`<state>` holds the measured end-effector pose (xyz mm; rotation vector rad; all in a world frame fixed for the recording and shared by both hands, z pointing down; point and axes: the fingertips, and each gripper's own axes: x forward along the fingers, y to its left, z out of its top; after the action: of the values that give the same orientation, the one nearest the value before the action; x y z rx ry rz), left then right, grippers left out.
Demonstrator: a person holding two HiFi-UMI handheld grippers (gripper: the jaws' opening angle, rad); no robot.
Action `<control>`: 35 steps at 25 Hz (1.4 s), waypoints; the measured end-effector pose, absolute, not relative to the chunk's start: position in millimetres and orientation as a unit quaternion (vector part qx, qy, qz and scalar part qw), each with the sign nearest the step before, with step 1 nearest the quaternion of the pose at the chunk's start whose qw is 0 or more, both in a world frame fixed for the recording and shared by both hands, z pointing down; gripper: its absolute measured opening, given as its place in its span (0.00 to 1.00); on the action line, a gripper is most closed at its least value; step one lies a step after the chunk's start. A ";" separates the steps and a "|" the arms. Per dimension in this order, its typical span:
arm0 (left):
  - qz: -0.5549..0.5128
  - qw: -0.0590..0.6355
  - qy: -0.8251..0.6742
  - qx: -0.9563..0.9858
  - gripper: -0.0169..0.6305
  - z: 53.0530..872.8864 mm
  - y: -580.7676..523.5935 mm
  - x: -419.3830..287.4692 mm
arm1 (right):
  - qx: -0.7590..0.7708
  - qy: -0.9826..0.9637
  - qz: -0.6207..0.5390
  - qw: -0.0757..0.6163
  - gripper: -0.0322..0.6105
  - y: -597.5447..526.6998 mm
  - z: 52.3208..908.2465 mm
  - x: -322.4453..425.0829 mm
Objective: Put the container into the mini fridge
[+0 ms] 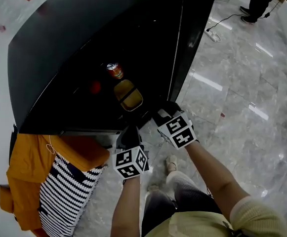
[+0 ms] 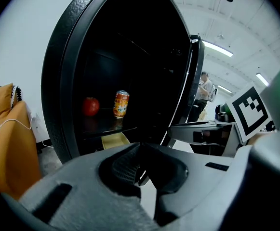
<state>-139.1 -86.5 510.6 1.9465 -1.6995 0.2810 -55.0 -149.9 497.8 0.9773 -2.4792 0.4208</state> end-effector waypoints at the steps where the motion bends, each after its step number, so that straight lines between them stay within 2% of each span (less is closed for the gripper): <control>1: 0.103 0.267 -0.631 0.721 0.06 505.5 -85.6 -139.5 | 0.357 -0.895 0.156 0.216 0.24 -148.1 492.7 -52.6; 7: 0.069 0.275 -0.632 0.721 0.06 474.5 -74.9 -135.6 | 0.379 -0.889 0.173 0.190 0.21 -137.6 461.8 -39.5; 16: 0.039 0.248 -0.639 0.727 0.06 424.5 -53.2 -144.5 | 0.401 -0.887 0.149 0.175 0.13 -117.5 418.9 -20.1; 35: 0.036 0.208 -0.637 0.742 0.06 361.0 -6.5 -158.9 | 0.407 -0.887 0.133 0.169 0.10 -71.5 357.0 14.9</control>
<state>-158.9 -6.5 361.0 2.0645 -1.7716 0.1015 14.9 -71.5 357.0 1.1579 -2.5224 0.3789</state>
